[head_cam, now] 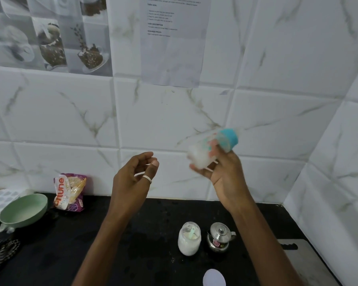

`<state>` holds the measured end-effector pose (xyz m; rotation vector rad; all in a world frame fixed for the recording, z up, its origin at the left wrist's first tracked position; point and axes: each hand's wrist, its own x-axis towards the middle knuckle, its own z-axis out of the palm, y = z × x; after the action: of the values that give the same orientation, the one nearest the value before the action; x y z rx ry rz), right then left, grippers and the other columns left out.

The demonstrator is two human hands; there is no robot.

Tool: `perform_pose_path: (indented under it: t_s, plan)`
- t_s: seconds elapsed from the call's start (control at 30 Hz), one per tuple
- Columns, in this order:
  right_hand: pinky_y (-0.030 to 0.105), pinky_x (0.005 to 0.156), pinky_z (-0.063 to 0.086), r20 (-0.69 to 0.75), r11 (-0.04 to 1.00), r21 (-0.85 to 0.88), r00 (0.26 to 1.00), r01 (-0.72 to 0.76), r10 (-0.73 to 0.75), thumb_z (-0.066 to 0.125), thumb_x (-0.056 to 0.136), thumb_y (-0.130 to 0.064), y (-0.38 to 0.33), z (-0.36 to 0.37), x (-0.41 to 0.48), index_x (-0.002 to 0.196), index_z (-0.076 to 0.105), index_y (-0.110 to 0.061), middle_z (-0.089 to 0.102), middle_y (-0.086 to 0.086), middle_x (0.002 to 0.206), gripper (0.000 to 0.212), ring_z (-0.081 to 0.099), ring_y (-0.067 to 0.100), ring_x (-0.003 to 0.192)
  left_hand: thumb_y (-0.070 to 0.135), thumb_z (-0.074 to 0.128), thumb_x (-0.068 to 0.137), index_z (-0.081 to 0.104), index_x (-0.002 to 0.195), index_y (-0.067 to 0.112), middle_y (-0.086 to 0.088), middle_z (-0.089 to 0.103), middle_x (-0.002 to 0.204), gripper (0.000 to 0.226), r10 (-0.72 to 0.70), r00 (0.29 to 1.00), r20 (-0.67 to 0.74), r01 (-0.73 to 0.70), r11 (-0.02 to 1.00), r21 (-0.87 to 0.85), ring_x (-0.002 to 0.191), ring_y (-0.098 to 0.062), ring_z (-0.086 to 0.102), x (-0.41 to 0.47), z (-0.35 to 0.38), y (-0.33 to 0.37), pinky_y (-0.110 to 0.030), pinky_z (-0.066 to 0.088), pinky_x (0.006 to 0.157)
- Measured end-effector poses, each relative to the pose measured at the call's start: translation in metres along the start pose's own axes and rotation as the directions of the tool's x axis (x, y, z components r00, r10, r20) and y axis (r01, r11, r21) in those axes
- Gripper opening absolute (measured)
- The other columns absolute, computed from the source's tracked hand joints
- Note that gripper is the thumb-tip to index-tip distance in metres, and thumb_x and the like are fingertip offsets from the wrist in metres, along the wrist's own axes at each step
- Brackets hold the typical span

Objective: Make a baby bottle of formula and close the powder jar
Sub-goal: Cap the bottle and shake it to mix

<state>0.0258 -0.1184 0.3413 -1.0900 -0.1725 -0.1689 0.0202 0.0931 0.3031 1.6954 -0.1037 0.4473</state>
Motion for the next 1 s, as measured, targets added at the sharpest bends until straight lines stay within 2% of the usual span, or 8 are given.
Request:
perform_pose_path:
  t_s: [0.07, 0.17, 0.33, 0.5, 0.63, 0.77, 0.9, 1.0]
  plan:
    - [0.046, 0.081, 0.062, -0.029, 1.0, 0.024, 1.0, 0.007, -0.006, 0.071, 0.092, -0.033, 0.0, 0.002, 0.002, 0.139, 0.053, -0.012, 0.068, 0.016, 0.129, 0.054, 0.07, 0.038, 0.114, 0.035, 0.067, 0.1, 0.068, 0.117, 0.038, 0.028, 0.073, 0.101, 0.018, -0.003, 1.0, 0.001, 0.003, 1.0, -0.001, 0.097, 0.016, 0.065, 0.002, 0.0, -0.001, -0.006, 0.047, 0.075]
    - [0.051, 0.083, 0.062, 0.096, 0.971, -0.234, 0.992, -0.054, 0.078, 0.072, 0.087, -0.033, 0.009, 0.002, 0.0, 0.131, 0.058, -0.014, 0.07, 0.013, 0.124, 0.05, 0.068, 0.036, 0.117, 0.035, 0.067, 0.1, 0.068, 0.117, 0.038, 0.029, 0.072, 0.099, 0.018, 0.01, 1.0, 0.001, -0.01, 1.0, 0.004, 0.097, 0.015, 0.065, 0.005, 0.002, -0.002, -0.002, 0.047, 0.072]
    - [0.042, 0.076, 0.062, -0.066, 0.991, 0.12, 0.996, 0.059, -0.051, 0.069, 0.091, -0.032, -0.001, -0.003, 0.014, 0.141, 0.05, -0.008, 0.069, 0.018, 0.127, 0.059, 0.072, 0.038, 0.108, 0.032, 0.068, 0.1, 0.068, 0.116, 0.038, 0.037, 0.071, 0.095, 0.017, 0.02, 1.0, 0.004, -0.02, 1.0, 0.003, 0.096, 0.016, 0.065, 0.01, 0.001, -0.005, 0.001, 0.045, 0.072]
    - [0.05, 0.082, 0.062, 0.13, 0.961, -0.268, 0.986, -0.069, 0.108, 0.074, 0.085, -0.033, 0.015, 0.005, 0.014, 0.135, 0.056, -0.014, 0.066, 0.017, 0.13, 0.057, 0.068, 0.037, 0.117, 0.032, 0.069, 0.099, 0.068, 0.118, 0.036, 0.033, 0.071, 0.094, 0.019, 0.035, 0.999, -0.015, -0.035, 0.999, 0.029, 0.093, 0.017, 0.064, 0.024, 0.006, -0.002, 0.002, 0.044, 0.074]
    - [0.044, 0.078, 0.061, -0.071, 0.996, 0.09, 0.997, 0.007, 0.0, 0.071, 0.094, -0.03, 0.014, 0.002, 0.027, 0.139, 0.053, -0.012, 0.066, 0.019, 0.13, 0.051, 0.07, 0.038, 0.112, 0.031, 0.069, 0.1, 0.068, 0.115, 0.037, 0.037, 0.071, 0.095, 0.017, 0.031, 0.999, -0.011, -0.031, 0.999, 0.013, 0.093, 0.015, 0.065, 0.028, 0.006, -0.004, 0.0, 0.046, 0.074]
    - [0.054, 0.084, 0.062, 0.094, 0.962, -0.268, 0.992, -0.051, 0.079, 0.076, 0.086, -0.033, 0.027, 0.001, 0.028, 0.138, 0.055, -0.015, 0.066, 0.016, 0.131, 0.059, 0.068, 0.035, 0.117, 0.032, 0.068, 0.1, 0.069, 0.121, 0.034, 0.029, 0.072, 0.1, 0.021, 0.018, 0.999, -0.027, -0.017, 1.0, 0.025, 0.092, 0.016, 0.064, 0.032, 0.006, -0.008, -0.004, 0.046, 0.075]
    - [0.05, 0.082, 0.062, -0.044, 1.0, 0.016, 0.999, -0.027, 0.028, 0.073, 0.091, -0.029, 0.032, -0.004, 0.034, 0.142, 0.05, -0.012, 0.064, 0.017, 0.133, 0.058, 0.067, 0.039, 0.118, 0.035, 0.068, 0.1, 0.068, 0.122, 0.034, 0.029, 0.071, 0.101, 0.022, 0.007, 1.0, -0.024, -0.007, 1.0, 0.031, 0.093, 0.016, 0.064, 0.033, 0.006, -0.013, -0.008, 0.046, 0.078]
    - [0.052, 0.083, 0.062, 0.072, 0.966, -0.224, 0.986, -0.128, 0.148, 0.078, 0.087, -0.031, 0.046, -0.006, 0.028, 0.133, 0.055, -0.013, 0.067, 0.015, 0.126, 0.055, 0.067, 0.038, 0.117, 0.036, 0.067, 0.1, 0.068, 0.123, 0.033, 0.027, 0.071, 0.104, 0.023, -0.001, 1.0, -0.023, 0.002, 0.999, 0.046, 0.094, 0.016, 0.065, 0.034, 0.008, -0.017, -0.006, 0.046, 0.078]
